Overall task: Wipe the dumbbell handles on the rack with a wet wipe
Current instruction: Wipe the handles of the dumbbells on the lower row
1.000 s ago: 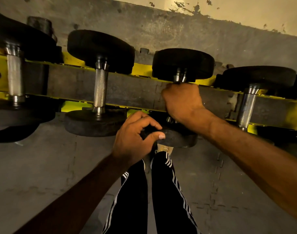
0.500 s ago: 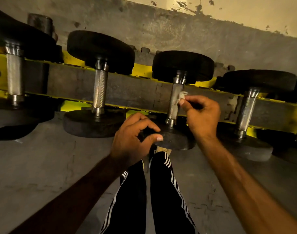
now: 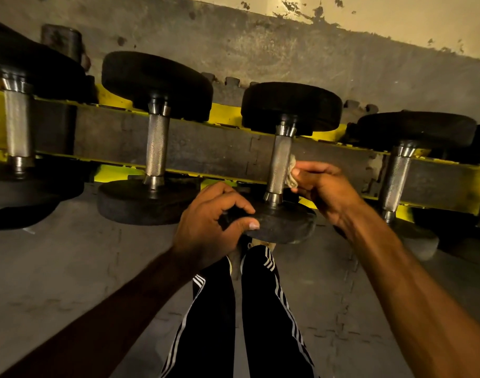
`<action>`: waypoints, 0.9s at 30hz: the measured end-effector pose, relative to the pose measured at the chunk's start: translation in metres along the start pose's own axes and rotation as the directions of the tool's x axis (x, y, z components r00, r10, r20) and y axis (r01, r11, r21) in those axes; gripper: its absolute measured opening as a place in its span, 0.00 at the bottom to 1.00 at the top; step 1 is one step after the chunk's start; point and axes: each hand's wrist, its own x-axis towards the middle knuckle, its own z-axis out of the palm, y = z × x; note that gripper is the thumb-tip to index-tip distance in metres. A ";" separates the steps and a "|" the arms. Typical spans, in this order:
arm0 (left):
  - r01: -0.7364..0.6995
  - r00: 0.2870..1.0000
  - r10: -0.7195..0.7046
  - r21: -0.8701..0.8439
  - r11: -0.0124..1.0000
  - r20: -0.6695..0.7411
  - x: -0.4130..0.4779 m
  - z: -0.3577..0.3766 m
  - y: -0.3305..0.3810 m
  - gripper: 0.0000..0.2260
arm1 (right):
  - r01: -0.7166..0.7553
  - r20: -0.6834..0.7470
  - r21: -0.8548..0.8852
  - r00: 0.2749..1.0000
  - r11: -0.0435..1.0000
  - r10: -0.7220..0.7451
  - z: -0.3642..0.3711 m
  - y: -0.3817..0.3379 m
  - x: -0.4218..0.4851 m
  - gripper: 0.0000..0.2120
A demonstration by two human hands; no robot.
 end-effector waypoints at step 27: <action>0.013 1.000 -0.012 0.041 0.999 -0.023 -0.003 0.003 0.002 0.09 | 0.641 0.315 -0.698 0.676 0.319 -0.666 0.005 0.013 -0.029 0.09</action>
